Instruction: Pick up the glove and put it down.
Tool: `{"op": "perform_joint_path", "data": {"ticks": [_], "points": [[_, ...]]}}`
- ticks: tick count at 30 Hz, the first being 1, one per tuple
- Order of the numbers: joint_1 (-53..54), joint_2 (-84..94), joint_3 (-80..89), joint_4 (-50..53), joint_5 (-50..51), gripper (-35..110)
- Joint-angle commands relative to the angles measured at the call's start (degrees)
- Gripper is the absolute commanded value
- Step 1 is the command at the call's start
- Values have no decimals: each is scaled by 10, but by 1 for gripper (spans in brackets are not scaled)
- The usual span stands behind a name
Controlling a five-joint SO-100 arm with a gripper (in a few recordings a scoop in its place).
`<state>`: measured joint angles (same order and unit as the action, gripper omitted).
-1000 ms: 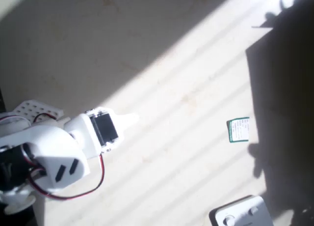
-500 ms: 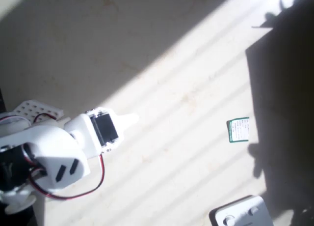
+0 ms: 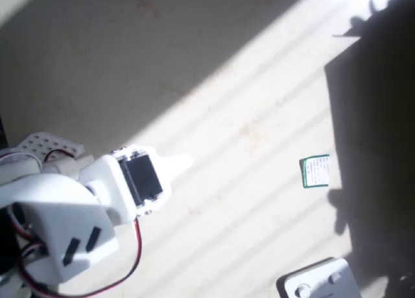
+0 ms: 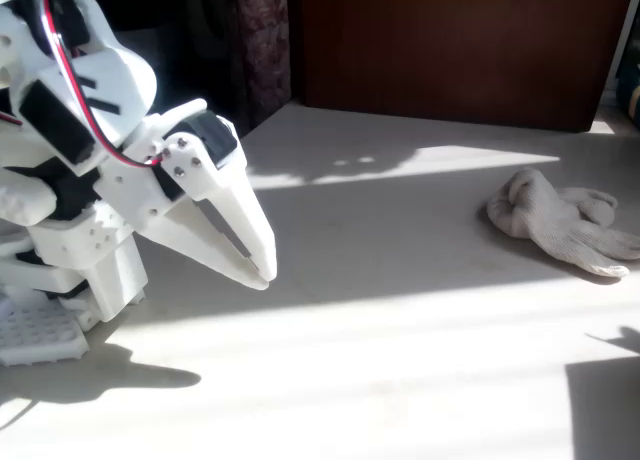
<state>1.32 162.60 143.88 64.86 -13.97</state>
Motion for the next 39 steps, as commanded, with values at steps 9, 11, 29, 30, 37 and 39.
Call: {"op": "perform_joint_path", "data": {"ticks": [9,11,29,30,37,39], "points": [[-92,-255,-187,-188,4,1],[-120,-286,-200,-204,4,1],[-287,-644,-412,-354,4,1],[-295,-660,-421,-364,4,1],[-311,-735,-460,-432,4,1],[-311,-753,-460,-444,4,1]]}}
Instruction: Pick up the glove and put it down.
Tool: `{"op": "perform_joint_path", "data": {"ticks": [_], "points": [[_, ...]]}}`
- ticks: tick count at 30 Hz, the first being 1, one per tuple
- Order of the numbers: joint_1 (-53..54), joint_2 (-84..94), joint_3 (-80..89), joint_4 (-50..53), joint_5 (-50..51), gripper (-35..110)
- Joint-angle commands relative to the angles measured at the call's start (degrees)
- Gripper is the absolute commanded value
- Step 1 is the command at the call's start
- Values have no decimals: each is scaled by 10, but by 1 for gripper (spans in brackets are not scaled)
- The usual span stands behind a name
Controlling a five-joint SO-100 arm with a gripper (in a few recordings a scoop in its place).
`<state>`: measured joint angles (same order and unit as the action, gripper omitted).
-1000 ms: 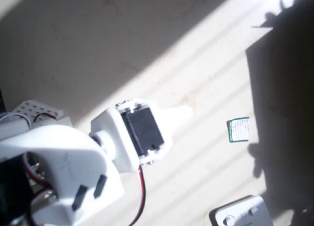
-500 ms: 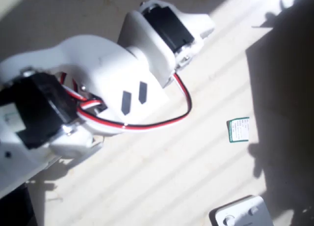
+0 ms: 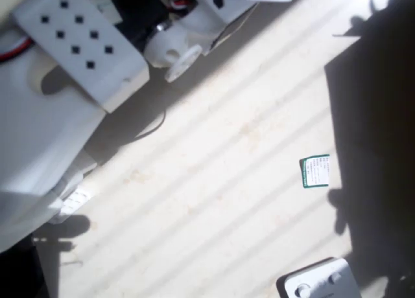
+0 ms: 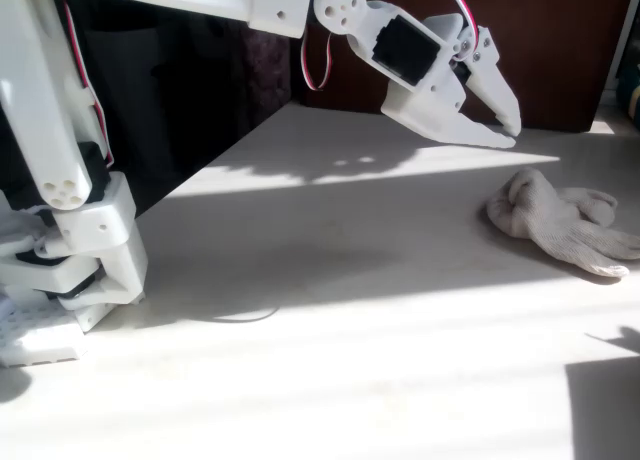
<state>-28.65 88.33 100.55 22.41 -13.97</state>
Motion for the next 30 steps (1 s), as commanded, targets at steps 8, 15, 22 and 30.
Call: {"op": "perform_joint_path", "data": {"ticks": [8,15,22,30], "points": [[-24,-63,-27,-33,4,1],[-41,-102,-57,-52,4,1],[-35,-151,-156,-43,39,1],[-33,-183,-189,53,46,2]]}}
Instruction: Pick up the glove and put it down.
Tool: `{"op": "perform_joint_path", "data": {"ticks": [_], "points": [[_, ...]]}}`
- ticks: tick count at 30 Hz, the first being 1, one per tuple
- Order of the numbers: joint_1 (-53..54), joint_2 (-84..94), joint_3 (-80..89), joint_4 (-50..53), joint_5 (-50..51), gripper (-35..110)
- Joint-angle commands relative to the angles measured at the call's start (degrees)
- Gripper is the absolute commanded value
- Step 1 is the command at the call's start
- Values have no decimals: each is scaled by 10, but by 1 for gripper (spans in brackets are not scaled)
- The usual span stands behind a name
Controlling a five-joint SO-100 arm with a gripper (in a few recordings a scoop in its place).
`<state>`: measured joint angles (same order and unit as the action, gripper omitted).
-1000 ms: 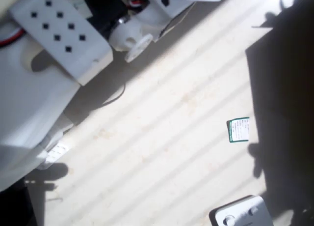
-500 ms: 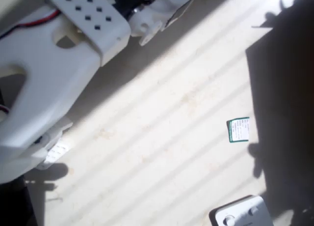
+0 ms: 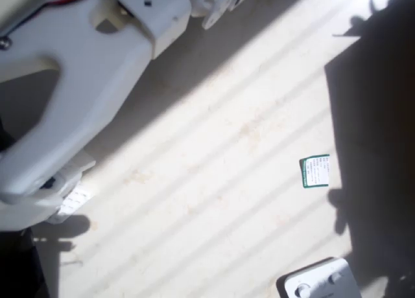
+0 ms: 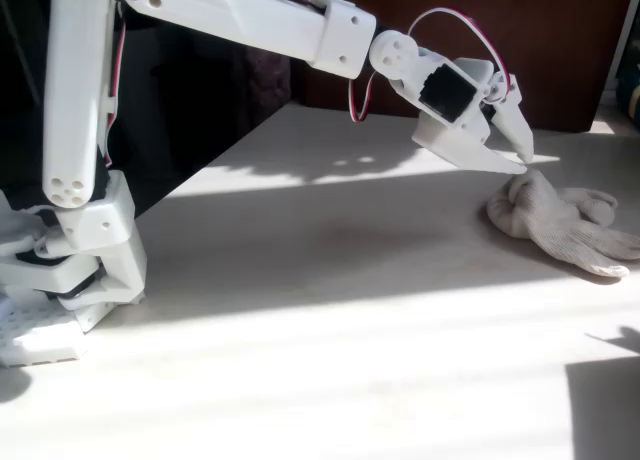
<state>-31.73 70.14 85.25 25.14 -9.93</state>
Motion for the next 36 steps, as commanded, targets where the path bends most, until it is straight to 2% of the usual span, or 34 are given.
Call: {"op": "perform_joint_path", "data": {"ticks": [1,7,15,36], "points": [[-3,-8,-43,35,5,2],[-3,-25,-76,89,9,14],[-3,-42,-99,94,9,34],[21,-162,-202,92,9,34]]}}
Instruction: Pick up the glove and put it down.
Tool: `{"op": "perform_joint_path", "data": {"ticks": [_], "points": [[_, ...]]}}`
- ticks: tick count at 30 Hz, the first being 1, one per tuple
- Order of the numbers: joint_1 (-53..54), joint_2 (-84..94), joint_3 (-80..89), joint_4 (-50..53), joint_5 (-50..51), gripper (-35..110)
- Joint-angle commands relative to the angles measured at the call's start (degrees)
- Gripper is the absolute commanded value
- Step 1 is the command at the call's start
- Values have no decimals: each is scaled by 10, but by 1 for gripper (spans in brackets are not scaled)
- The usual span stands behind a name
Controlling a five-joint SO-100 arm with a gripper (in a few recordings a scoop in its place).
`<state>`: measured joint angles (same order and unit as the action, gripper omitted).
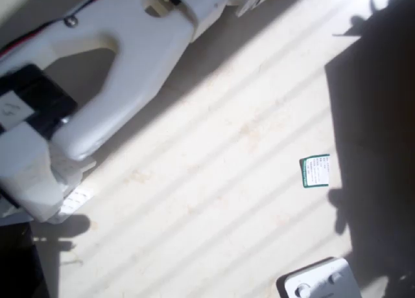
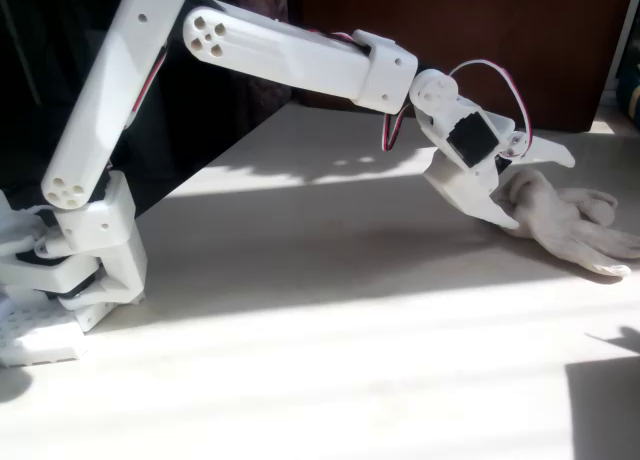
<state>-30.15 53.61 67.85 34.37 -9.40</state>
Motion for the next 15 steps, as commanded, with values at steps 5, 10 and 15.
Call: {"op": "perform_joint_path", "data": {"ticks": [5,10,15], "points": [[2,3,-28,0,3,34],[5,3,-28,1,-2,24],[6,4,-28,1,-3,0]]}}
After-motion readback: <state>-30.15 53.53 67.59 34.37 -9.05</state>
